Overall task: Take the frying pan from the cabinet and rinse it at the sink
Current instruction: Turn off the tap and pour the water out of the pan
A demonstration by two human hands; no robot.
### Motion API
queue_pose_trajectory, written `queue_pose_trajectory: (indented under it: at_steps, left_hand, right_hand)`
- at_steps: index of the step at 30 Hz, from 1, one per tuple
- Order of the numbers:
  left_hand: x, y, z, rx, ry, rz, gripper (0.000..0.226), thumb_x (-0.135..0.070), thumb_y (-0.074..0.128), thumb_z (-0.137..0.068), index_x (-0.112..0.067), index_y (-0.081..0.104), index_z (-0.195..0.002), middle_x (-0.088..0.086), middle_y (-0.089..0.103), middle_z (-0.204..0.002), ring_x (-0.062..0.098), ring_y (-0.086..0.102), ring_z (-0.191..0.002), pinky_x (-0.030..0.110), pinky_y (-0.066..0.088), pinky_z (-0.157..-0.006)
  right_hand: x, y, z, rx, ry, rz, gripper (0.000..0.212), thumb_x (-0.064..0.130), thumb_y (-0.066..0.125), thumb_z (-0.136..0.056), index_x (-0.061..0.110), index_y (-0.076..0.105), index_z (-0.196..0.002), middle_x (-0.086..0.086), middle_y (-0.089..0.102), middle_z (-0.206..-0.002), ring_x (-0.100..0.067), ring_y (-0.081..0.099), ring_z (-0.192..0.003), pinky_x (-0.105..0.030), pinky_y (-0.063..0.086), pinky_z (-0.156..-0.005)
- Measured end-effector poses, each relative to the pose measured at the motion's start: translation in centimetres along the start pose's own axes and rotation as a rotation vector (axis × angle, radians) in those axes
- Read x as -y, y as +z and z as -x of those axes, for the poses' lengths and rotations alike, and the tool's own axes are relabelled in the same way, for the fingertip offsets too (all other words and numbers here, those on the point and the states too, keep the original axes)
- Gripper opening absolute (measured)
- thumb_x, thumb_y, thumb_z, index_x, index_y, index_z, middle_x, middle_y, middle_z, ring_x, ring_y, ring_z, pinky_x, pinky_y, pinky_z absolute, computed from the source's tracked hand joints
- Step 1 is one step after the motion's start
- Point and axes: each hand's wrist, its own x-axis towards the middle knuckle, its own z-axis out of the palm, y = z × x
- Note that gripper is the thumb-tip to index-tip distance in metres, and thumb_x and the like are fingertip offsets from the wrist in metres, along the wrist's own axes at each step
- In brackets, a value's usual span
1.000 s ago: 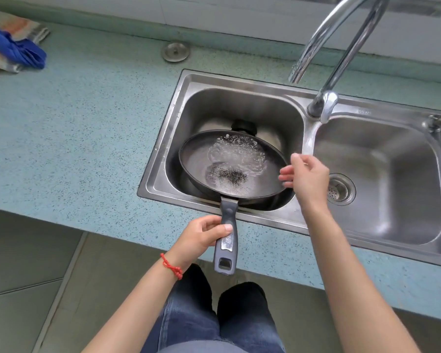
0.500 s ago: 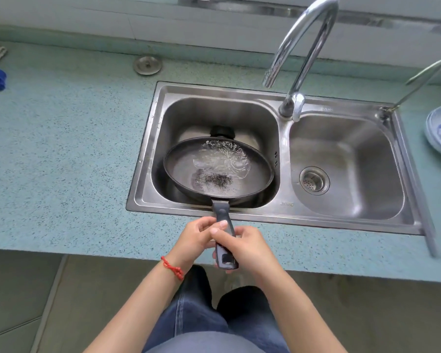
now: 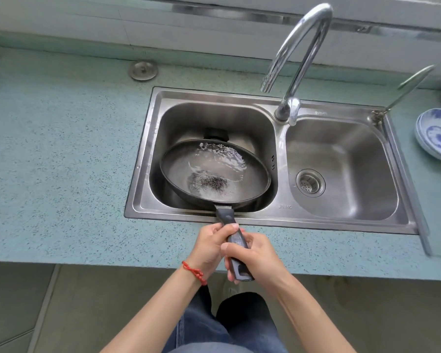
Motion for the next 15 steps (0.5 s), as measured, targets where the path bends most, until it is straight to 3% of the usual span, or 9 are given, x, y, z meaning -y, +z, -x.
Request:
queue_pose_trajectory:
  at_steps: [4,8,11,15]
  left_hand:
    - [0.4,0.1,0.8,-0.013,0.049,-0.052,0.009,-0.01,0.065,-0.076,-0.002,0.063,-0.072,0.011,0.066,-0.064,0.021,0.062,-0.061,0.029,0.051,-0.063]
    - [0.5,0.4,2.1,-0.02,0.089,-0.1,0.038,-0.034,0.072,-0.052,-0.004,0.063,-0.074,0.018,0.061,-0.073,0.027,0.057,-0.069,0.036,0.047,-0.068]
    - [0.3,1.3,2.8,0.027,0.036,0.043,0.031,-0.024,0.069,-0.06,-0.002,0.062,-0.081,0.006,0.068,-0.064,0.017,0.064,-0.059,0.027,0.053,-0.057]
    - [0.0,2.1,2.7,0.034,-0.056,0.219,0.021,-0.011,0.068,-0.063,0.0,0.062,-0.08,0.004,0.066,-0.058,0.013,0.062,-0.053,0.023,0.054,-0.053]
  right_hand:
    - [-0.4,-0.2,1.0,0.031,-0.021,-0.048,0.007,0.011,0.059,-0.074,0.007,0.054,-0.071,-0.009,0.059,-0.051,-0.02,0.054,-0.035,-0.022,0.044,-0.037]
    - [-0.8,-0.4,2.4,0.068,-0.076,-0.115,0.012,0.011,0.058,-0.075,0.003,0.054,-0.081,-0.011,0.058,-0.053,-0.023,0.052,-0.036,-0.023,0.043,-0.037]
    - [-0.8,-0.5,3.5,0.09,-0.143,-0.154,0.012,0.011,0.057,-0.076,0.001,0.052,-0.08,-0.012,0.058,-0.052,-0.022,0.052,-0.034,-0.022,0.043,-0.037]
    - [-1.1,-0.8,4.1,0.104,-0.181,-0.171,0.014,0.011,0.056,-0.076,-0.001,0.049,-0.081,-0.011,0.058,-0.05,-0.02,0.05,-0.032,-0.022,0.041,-0.035]
